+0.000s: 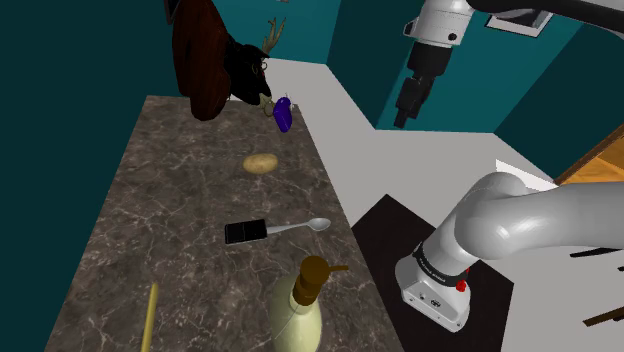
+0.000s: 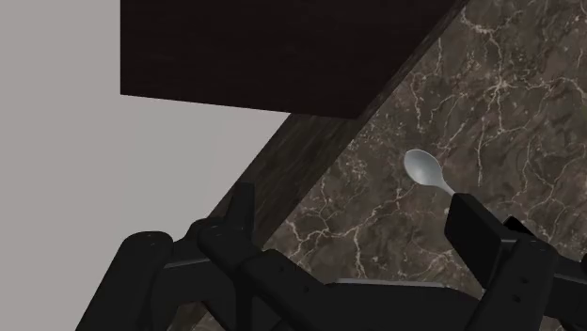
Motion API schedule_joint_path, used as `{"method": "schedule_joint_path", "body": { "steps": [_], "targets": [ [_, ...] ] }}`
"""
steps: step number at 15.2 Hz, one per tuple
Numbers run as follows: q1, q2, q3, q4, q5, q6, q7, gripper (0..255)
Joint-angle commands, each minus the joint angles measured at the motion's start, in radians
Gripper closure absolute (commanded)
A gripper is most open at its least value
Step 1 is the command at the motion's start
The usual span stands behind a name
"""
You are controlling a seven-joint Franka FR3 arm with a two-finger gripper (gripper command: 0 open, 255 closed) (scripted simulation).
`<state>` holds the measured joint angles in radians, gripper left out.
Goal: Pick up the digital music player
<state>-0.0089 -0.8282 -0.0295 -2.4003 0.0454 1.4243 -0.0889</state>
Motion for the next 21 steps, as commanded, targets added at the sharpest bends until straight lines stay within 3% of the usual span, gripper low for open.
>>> {"method": "schedule_joint_path", "body": {
  "steps": [1,11,21],
  "targets": [
    [0.0,0.0,0.0,0.0,0.0,0.0,0.0,0],
    [0.122,0.211,0.135,-0.054,0.058,0.293,-0.038,0],
    [0.218,0.491,0.277,-0.009,0.057,0.558,-0.055,0]
  ]
}}
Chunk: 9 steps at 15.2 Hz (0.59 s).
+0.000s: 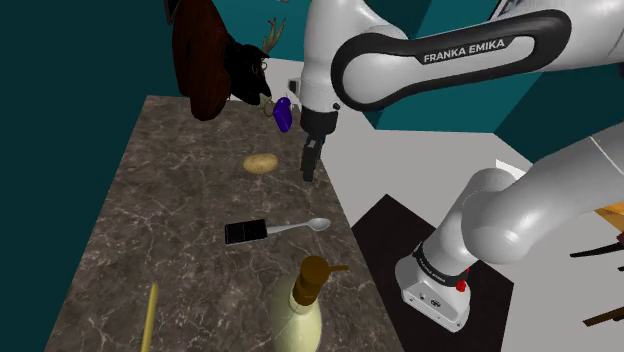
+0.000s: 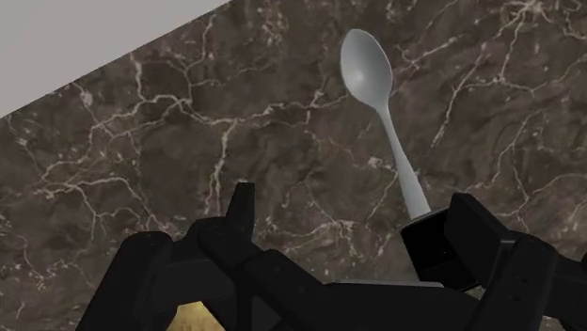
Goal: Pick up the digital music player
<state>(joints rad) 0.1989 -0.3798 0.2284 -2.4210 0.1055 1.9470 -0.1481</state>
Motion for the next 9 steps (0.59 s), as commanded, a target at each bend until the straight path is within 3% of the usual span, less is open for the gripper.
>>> {"method": "schedule_joint_path", "body": {
  "steps": [1,9],
  "targets": [
    [0.018,0.073,0.033,0.02,-0.009,0.059,0.005,0],
    [0.077,0.329,0.138,0.122,-0.106,0.221,0.041,0]
  ]
}}
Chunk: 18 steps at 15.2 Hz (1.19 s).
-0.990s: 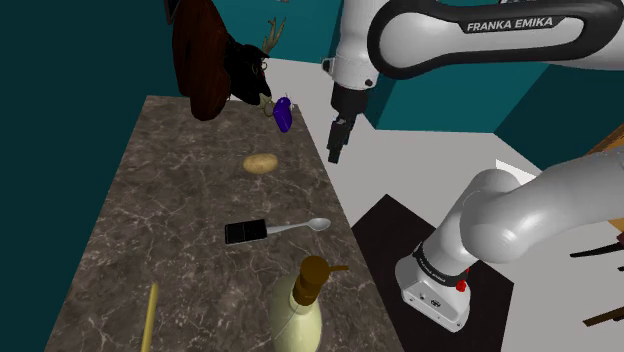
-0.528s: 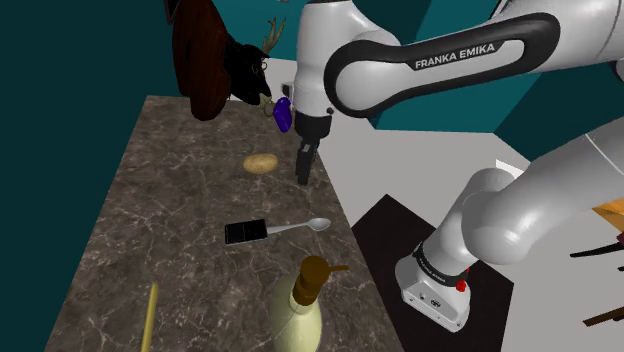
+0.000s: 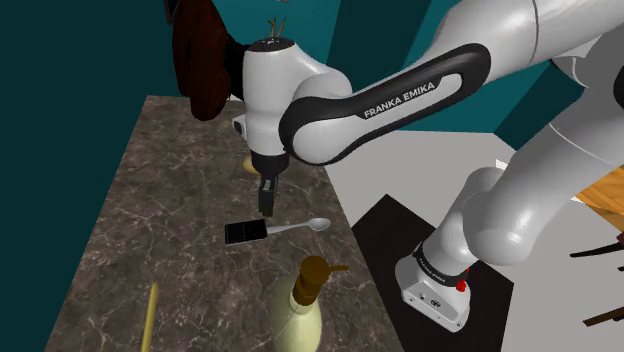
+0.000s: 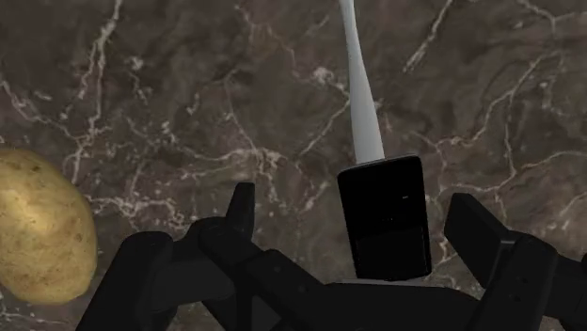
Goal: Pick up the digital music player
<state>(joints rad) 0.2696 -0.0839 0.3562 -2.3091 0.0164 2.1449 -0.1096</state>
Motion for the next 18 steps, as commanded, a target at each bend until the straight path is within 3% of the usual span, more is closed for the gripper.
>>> {"method": "schedule_joint_path", "body": {
  "steps": [1,5,14,15,18],
  "targets": [
    [0.015,0.066,0.021,0.026,-0.036,0.04,0.011,0],
    [0.053,0.194,0.053,0.093,-0.12,0.092,0.047,0],
    [0.062,0.269,0.042,0.067,-0.167,0.184,0.082,0],
    [0.062,0.268,0.042,0.066,-0.167,0.185,0.082,255],
    [0.062,0.27,0.041,0.068,-0.168,0.185,0.083,255]
  ]
}}
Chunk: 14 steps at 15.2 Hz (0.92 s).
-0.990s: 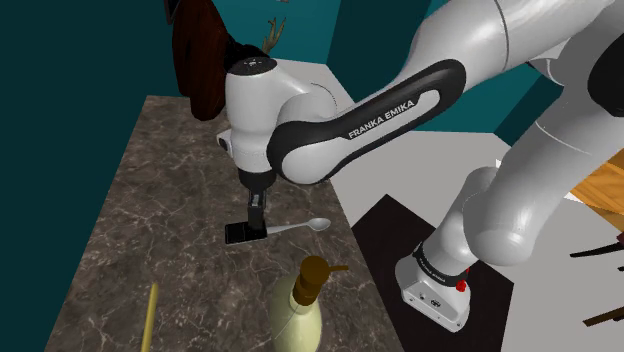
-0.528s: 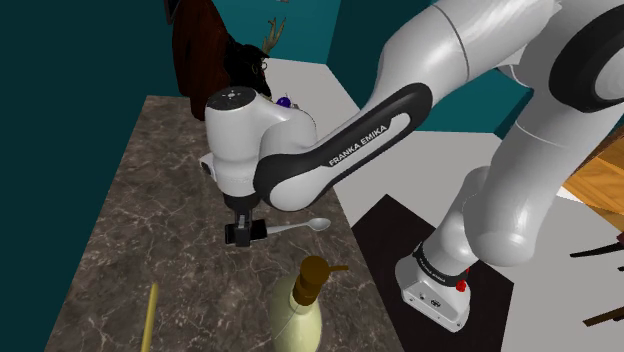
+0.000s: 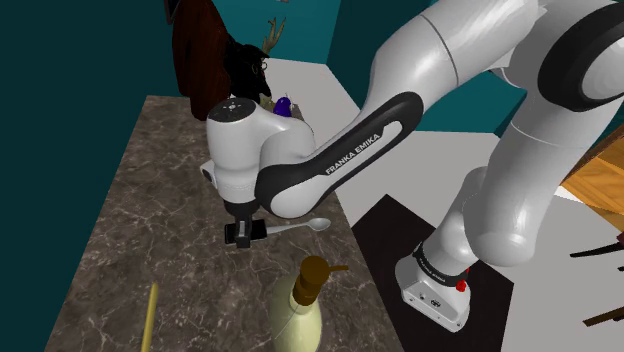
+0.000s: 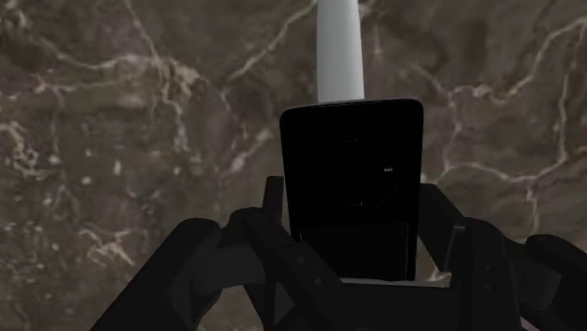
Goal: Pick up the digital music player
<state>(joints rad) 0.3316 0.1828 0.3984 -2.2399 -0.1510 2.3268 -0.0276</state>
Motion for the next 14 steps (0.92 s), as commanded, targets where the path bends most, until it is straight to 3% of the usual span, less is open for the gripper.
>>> {"method": "schedule_joint_path", "body": {
  "steps": [1,6,14],
  "targets": [
    [0.0,0.005,-0.001,0.0,-0.001,0.002,0.001,255],
    [0.0,0.002,0.0,-0.002,0.0,0.003,0.0,255],
    [-0.009,-0.076,0.011,0.026,0.05,-0.095,-0.037,255]
  ]
}}
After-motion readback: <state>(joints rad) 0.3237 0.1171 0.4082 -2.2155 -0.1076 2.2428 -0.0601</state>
